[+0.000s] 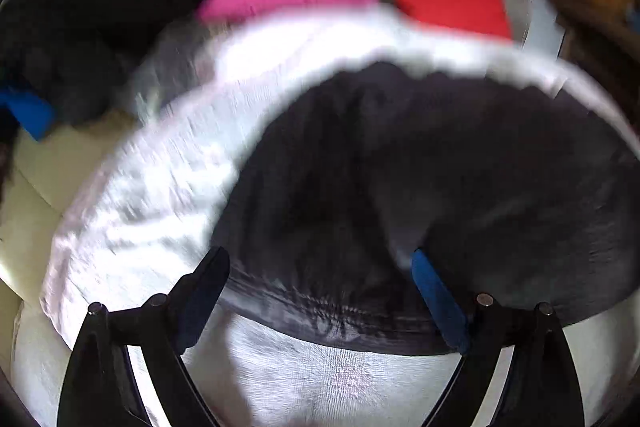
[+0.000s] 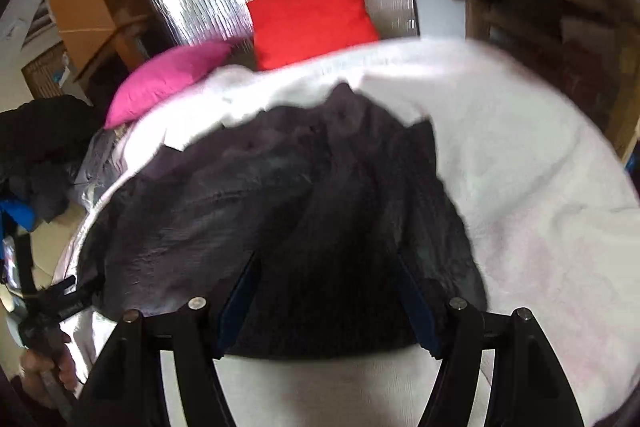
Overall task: Fold large clothes
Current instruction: 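Lift both grippers away from the folded jacket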
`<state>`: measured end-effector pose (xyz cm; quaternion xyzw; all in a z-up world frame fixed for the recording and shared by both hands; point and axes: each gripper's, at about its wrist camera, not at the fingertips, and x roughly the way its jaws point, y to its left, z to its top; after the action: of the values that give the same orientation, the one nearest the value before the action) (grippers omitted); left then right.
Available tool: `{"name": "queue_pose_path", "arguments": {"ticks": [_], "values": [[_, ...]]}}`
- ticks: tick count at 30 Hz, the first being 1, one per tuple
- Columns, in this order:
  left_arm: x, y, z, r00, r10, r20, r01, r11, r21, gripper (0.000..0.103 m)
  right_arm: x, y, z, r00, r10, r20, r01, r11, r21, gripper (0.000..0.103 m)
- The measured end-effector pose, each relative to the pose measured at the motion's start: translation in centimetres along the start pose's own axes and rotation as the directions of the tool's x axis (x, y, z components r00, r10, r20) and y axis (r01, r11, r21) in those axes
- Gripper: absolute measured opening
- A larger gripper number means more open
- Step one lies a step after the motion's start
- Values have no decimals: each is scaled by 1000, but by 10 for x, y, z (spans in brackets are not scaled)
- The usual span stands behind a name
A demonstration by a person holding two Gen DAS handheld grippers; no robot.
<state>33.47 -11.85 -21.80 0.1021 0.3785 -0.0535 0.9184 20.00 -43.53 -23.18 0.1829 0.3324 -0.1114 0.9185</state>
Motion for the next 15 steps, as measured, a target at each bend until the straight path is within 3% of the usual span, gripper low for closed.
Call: {"name": "queue_pose_path", "arguments": {"ticks": [4,8,10,13,15], "values": [[-94,5,7,986,4,168,-4,1000,-3,93,-71,24,-5,987,0,163,7,999,-39,75],[-186,10,3,960,0,279,6,1000,-23,101,-142,51,-12,959,28,281,-11,998,-61,79],[-229,10,-4,935,33,353,-25,999,-28,102,-180,64,-15,940,15,340,12,997,-75,79],[-290,14,-18,890,82,449,-68,997,-46,103,-221,83,-16,931,-38,364,77,993,-93,79],[-321,19,-25,872,90,481,-67,996,-66,103,-251,96,-18,923,-56,380,102,990,-102,79]]}}
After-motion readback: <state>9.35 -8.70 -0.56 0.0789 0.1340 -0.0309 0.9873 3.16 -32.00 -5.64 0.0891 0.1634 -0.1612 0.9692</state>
